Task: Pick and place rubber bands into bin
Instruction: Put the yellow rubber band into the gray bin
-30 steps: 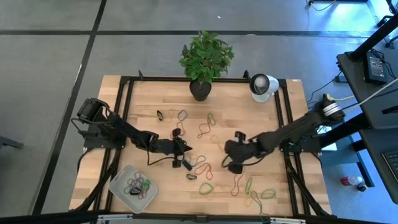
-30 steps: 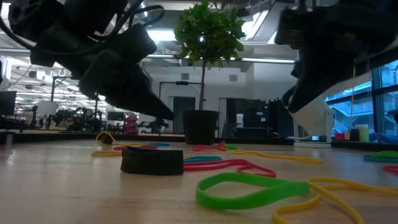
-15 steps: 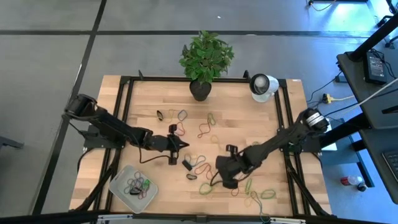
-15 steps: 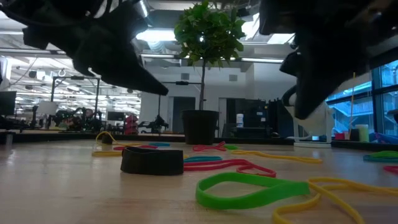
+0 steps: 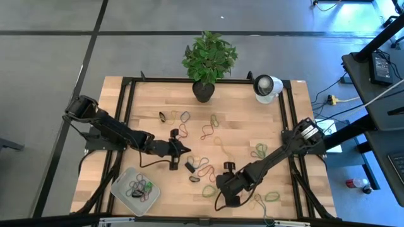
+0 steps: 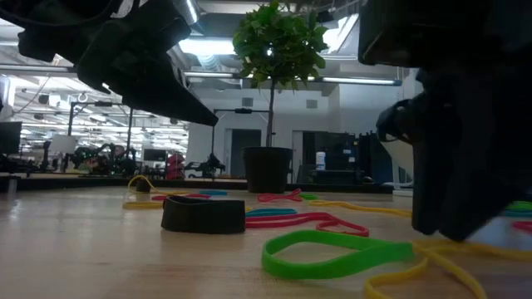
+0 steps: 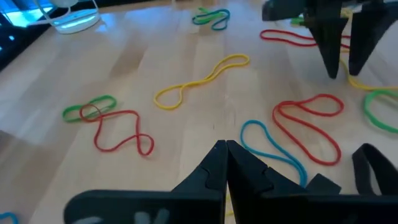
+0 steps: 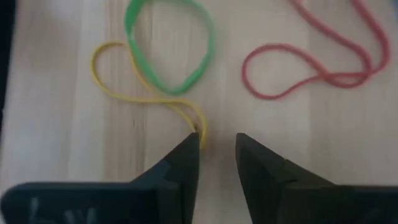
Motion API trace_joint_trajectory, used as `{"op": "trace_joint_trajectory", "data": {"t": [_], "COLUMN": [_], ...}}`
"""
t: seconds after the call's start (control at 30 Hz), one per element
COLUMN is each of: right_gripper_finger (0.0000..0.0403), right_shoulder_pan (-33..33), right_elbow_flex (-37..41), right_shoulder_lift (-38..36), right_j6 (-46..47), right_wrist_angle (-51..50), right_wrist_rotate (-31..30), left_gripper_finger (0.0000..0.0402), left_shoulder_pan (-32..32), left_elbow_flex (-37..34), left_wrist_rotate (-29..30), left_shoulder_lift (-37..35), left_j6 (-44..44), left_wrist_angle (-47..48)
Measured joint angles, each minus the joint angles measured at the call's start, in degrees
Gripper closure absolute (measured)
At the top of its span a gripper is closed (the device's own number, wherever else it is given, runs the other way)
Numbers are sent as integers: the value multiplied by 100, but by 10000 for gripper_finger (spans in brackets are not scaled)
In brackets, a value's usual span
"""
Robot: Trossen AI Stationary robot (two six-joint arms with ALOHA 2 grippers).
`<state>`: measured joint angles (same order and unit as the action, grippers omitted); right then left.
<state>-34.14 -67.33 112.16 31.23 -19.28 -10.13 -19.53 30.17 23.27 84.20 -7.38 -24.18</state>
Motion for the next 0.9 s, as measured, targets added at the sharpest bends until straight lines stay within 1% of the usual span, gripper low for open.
{"op": "trace_joint_trajectory", "data": {"t": [0.1, 0.2, 0.3, 0.4, 0.43, 0.57, 0.7, 0.9], "right_gripper_finger": [281, 289, 325, 382, 391, 396, 399, 401], "right_shoulder_pan": [-21, -26, -22, -21, -21, -21, -26, -21], "right_elbow_flex": [0, 0, 0, -14, -17, -13, 15, 9], "right_shoulder_lift": [35, 33, 68, 117, 120, 35, -342, -1056], "right_j6": [8, -16, -127, -143, -146, -175, -154, 6], "right_wrist_angle": [50, 34, 23, 57, 61, -115, -852, -1947], "right_wrist_rotate": [146, 162, 171, 215, 222, 217, -168, -1058], "left_gripper_finger": [400, 400, 400, 400, 400, 400, 398, 399], "left_shoulder_pan": [0, 0, -7, -63, -102, -249, -310, -321], "left_elbow_flex": [0, 0, 0, 0, 0, 1, 2, 3], "left_wrist_rotate": [-35, -44, -66, -70, -72, -68, 87, 427], "left_shoulder_lift": [0, 2, 2, 2, 2, 2, 4, 4], "left_j6": [-154, -241, -246, -290, -297, -294, -92, -42], "left_wrist_angle": [0, 47, 44, 46, 48, 48, 44, -116]}}
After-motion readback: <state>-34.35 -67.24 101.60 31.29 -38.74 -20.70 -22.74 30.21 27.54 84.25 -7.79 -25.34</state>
